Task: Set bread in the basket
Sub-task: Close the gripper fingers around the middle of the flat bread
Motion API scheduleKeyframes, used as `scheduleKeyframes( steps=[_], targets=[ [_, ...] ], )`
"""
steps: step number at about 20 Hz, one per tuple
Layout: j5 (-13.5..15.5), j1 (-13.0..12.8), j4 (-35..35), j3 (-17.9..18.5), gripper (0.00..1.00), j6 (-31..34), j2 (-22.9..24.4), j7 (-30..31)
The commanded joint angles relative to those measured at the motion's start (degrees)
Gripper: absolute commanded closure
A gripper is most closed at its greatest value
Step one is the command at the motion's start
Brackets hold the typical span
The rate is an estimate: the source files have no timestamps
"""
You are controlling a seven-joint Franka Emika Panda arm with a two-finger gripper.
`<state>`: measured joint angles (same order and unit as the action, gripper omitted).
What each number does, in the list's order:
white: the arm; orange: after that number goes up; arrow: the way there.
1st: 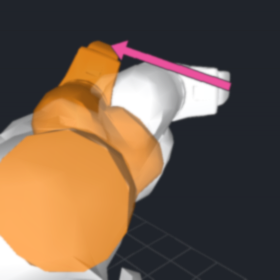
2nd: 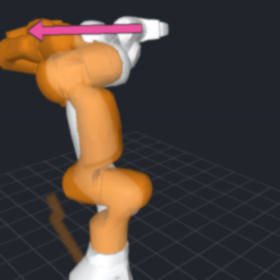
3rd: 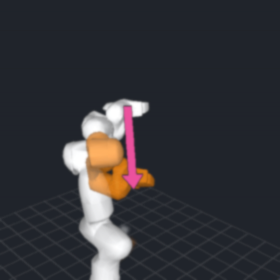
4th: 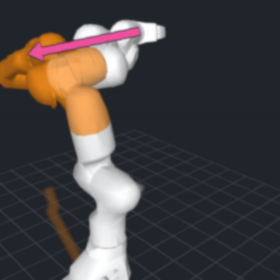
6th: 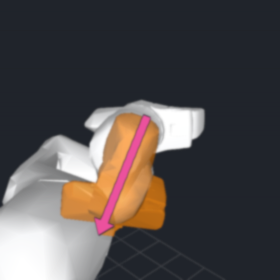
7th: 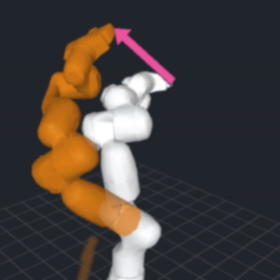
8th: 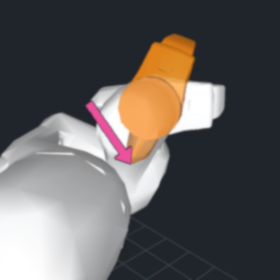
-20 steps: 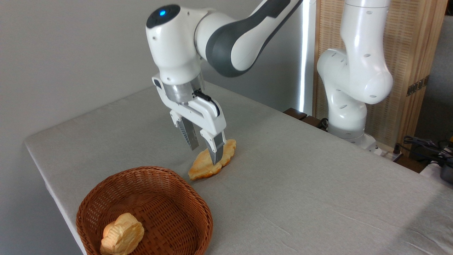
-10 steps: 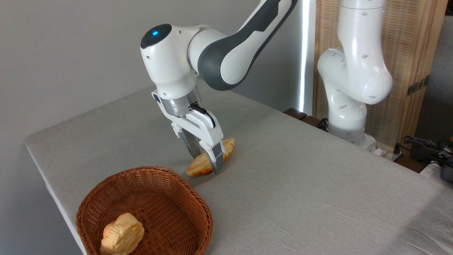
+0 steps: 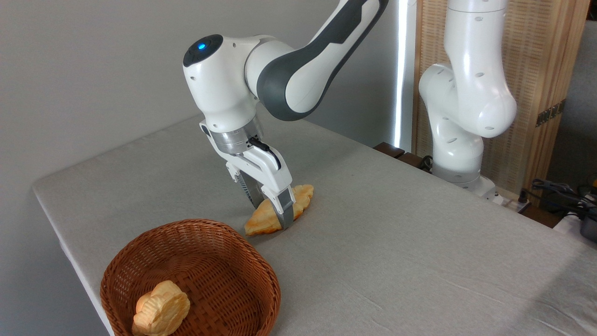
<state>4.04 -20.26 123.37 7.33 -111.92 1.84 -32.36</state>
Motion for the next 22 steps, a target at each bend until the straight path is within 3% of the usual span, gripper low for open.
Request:
scheduleKeyframes(
  steps=[1,2,4,22],
  targets=[
    [-2.73,-0.75,-0.33,0.4,0.4,-0.58,0.1,1.16],
    [-2.73,-0.75,-0.42,0.4,0.53,-0.58,0.1,1.16],
    [-2.73,-0.75,-0.42,0.4,0.58,-0.58,0.1,1.16],
    [-2.73,-0.83,-0.42,0.4,0.56,-0.05,0.97,1.07]
  ],
)
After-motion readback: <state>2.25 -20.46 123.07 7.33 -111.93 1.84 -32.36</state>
